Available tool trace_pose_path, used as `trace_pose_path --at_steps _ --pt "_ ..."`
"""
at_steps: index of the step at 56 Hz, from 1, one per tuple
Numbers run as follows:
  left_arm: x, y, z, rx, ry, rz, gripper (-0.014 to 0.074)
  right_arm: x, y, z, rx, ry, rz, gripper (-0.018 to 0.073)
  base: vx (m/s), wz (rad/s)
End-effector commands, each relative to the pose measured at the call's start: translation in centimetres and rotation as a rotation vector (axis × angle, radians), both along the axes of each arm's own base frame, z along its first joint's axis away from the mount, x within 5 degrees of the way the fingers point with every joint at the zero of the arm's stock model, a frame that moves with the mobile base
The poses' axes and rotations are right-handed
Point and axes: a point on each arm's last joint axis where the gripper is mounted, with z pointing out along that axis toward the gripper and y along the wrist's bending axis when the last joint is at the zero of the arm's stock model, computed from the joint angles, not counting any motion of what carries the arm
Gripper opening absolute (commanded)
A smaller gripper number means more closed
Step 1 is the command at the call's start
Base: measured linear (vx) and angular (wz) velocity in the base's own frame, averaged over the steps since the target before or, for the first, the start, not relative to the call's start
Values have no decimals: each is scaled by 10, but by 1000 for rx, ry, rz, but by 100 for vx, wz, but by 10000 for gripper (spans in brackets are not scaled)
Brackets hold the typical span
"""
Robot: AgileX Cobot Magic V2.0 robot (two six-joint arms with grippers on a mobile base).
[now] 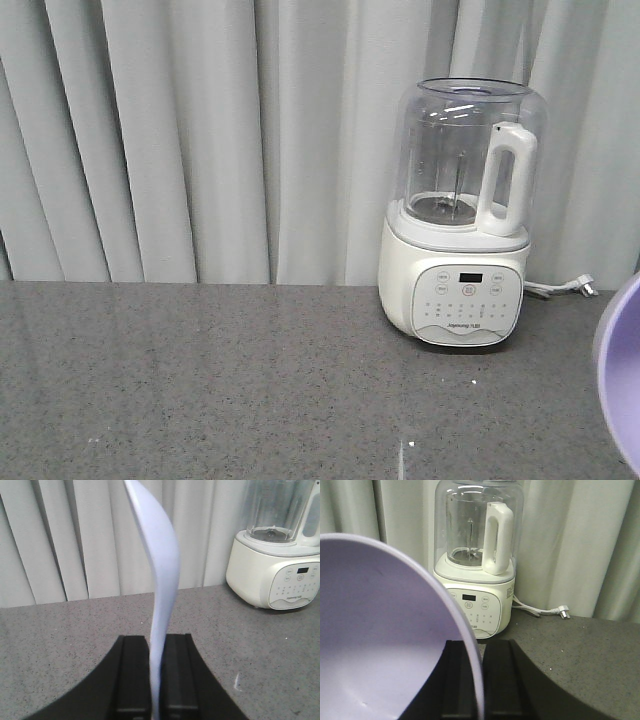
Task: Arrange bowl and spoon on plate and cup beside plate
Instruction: 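Drive the base to the counter with the blue plate and cup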
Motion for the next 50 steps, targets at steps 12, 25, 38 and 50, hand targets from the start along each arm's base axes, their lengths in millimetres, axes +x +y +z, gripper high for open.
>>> trace_pose_path --at_steps 12,25,38,50 --pt "0 0 14 -37 -98 6 0 0 -1 16 2 -113 -17 -12 -1 -3" --pt "0 0 14 -37 -98 6 0 0 -1 16 2 -113 -17 -11 -7 -28" --pt "0 0 14 -37 -98 6 0 0 -1 16 6 -111 -17 -11 -12 -53" --pt "0 0 14 -37 -98 6 0 0 -1 16 7 -109 -16 -11 -15 -68"
